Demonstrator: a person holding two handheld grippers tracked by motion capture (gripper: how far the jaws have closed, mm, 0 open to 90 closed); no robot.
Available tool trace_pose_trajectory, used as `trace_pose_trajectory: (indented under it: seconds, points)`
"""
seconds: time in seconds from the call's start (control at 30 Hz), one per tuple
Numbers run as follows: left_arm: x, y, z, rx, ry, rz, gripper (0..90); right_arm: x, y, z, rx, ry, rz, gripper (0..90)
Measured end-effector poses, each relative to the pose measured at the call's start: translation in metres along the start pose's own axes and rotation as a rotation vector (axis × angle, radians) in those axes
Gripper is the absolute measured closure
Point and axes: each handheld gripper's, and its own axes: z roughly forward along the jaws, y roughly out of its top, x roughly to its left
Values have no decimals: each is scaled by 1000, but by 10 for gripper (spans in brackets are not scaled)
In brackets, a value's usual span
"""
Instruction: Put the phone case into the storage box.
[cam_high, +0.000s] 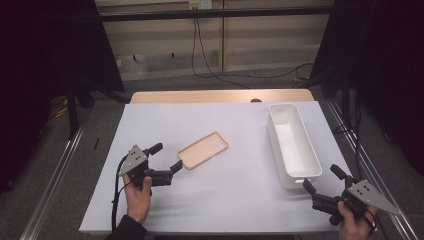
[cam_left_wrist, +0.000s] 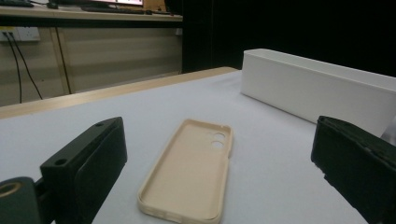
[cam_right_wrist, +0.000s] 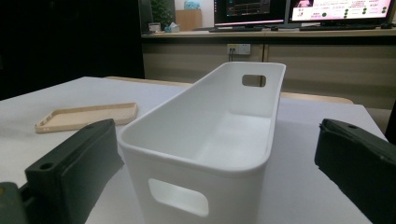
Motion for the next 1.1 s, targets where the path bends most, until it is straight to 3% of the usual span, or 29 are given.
trace_pose_trajectory:
  seconds: [0.07, 0.13, 0.27, 0.37, 0.57, 0.63, 0.67, 0.8, 0.83, 0.93, 1.1]
  points:
    - [0, 1, 6, 15, -21, 1, 34, 0, 0, 0, 1, -1, 1, 0]
    - [1, 2, 12, 40, -33, 28, 34, 0, 0, 0, 2, 0, -1, 0]
    - [2, 2, 22, 81, -94, -1, 35, 0, 0, 1, 5, -1, 1, 0]
    - [3, 2, 27, 93, -103, -10, 32, 0, 0, 1, 9, 2, 0, 0]
    - [10, 10, 45, 134, -78, 17, 55, 1, 0, 1, 8, 5, 2, 0]
    - [12, 10, 50, 124, -79, -18, 41, 0, 0, 0, 6, 2, 0, 0]
    - [12, 13, 55, 146, -81, 2, 38, 0, 0, 0, 5, 3, 0, 0]
    - [13, 19, 59, 134, -81, -17, 28, 1, 0, 0, 7, 8, -2, 0]
    - [14, 21, 61, 143, -84, -6, 27, 1, 0, 0, 7, 8, -3, 0]
    - [15, 25, 66, 164, -102, 2, 33, 1, 0, 0, 8, 9, -3, 0]
    - [17, 29, 76, 210, -171, 10, 39, 1, 0, 0, 7, 10, -3, 0]
